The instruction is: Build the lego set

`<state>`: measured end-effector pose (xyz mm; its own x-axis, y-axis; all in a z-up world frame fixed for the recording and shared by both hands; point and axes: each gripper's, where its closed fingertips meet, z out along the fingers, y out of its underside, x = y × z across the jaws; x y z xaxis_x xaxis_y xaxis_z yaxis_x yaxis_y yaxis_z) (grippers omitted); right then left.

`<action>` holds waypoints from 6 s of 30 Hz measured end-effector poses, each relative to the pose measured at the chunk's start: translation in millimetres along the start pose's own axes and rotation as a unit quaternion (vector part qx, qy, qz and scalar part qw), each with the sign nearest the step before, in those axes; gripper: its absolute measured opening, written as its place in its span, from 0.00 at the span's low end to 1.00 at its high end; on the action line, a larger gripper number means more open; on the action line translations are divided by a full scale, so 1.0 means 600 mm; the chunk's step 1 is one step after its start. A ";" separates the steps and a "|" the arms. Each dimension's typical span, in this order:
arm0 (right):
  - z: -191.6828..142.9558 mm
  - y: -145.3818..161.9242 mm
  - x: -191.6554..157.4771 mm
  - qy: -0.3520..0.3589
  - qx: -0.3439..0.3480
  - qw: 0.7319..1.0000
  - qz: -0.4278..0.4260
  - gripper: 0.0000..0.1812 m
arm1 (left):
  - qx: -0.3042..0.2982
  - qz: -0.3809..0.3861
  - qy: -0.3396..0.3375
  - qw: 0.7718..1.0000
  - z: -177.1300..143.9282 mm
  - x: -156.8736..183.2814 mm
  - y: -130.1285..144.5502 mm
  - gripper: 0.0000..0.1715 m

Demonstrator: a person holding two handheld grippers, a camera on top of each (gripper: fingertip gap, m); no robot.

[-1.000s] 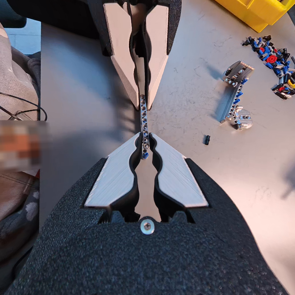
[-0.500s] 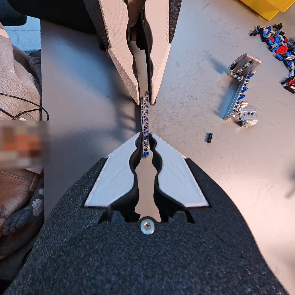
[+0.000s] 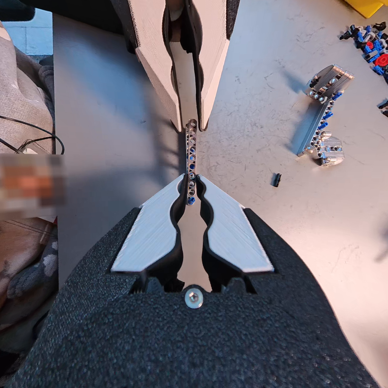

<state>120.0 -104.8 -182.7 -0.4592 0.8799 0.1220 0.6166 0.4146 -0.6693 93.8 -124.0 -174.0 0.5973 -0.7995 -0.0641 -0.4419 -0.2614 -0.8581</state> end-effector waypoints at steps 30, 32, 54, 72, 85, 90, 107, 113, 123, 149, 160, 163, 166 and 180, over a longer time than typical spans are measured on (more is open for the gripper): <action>0.006 -0.006 0.003 -0.012 0.011 1.000 0.007 0.04 | -0.043 -0.029 0.014 0.999 0.013 0.000 0.024 0.03; 0.006 -0.006 0.004 -0.015 0.013 1.000 0.015 0.04 | -0.042 -0.038 0.017 0.998 0.013 -0.001 0.023 0.03; 0.005 -0.005 0.002 -0.052 0.015 0.997 0.060 0.04 | -0.046 -0.083 0.045 0.994 0.013 0.003 0.024 0.03; 0.006 -0.006 0.001 -0.036 0.017 0.997 0.059 0.04 | -0.076 -0.049 0.024 0.996 0.021 0.004 0.033 0.02; 0.014 0.004 -0.005 -0.041 0.008 0.998 0.042 0.03 | -0.108 -0.050 0.028 0.993 0.026 0.010 0.036 0.02; 0.023 0.008 -0.008 -0.046 -0.013 0.999 0.021 0.03 | -0.107 -0.045 0.028 0.993 0.028 0.011 0.036 0.02; 0.001 -0.001 -0.009 -0.035 -0.025 0.999 -0.015 0.00 | -0.113 -0.034 0.030 0.993 0.029 0.015 0.035 0.02; 0.001 -0.008 -0.011 -0.032 -0.039 0.998 -0.027 0.00 | -0.109 -0.032 0.026 0.993 0.029 0.015 0.035 0.02; 0.006 -0.006 -0.008 -0.041 -0.067 0.997 -0.024 0.00 | -0.107 -0.032 0.026 0.993 0.028 0.014 0.036 0.02; 0.001 -0.004 0.002 -0.025 -0.101 0.994 -0.019 0.04 | -0.081 -0.030 0.014 0.996 0.029 0.010 0.037 0.03; 0.017 0.008 -0.009 -0.053 -0.128 0.990 -0.036 0.03 | -0.047 -0.037 0.010 0.998 0.002 0.006 0.012 0.07; 0.018 0.007 -0.010 -0.056 -0.130 0.989 -0.034 0.03 | -0.062 -0.021 0.003 0.998 -0.006 0.006 0.012 0.05; 0.019 0.006 -0.010 -0.056 -0.131 0.989 -0.035 0.03 | -0.081 -0.009 0.008 0.997 -0.001 0.010 0.016 0.00; 0.031 0.015 -0.015 -0.055 -0.104 0.993 -0.004 0.02 | -0.132 -0.001 0.027 0.991 0.004 0.010 0.022 0.00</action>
<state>117.8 -113.0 -203.7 -0.5251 0.8502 0.0384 0.7261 0.4710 -0.5009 93.0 -130.7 -187.1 0.5642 -0.8251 -0.0292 -0.6045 -0.3888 -0.6953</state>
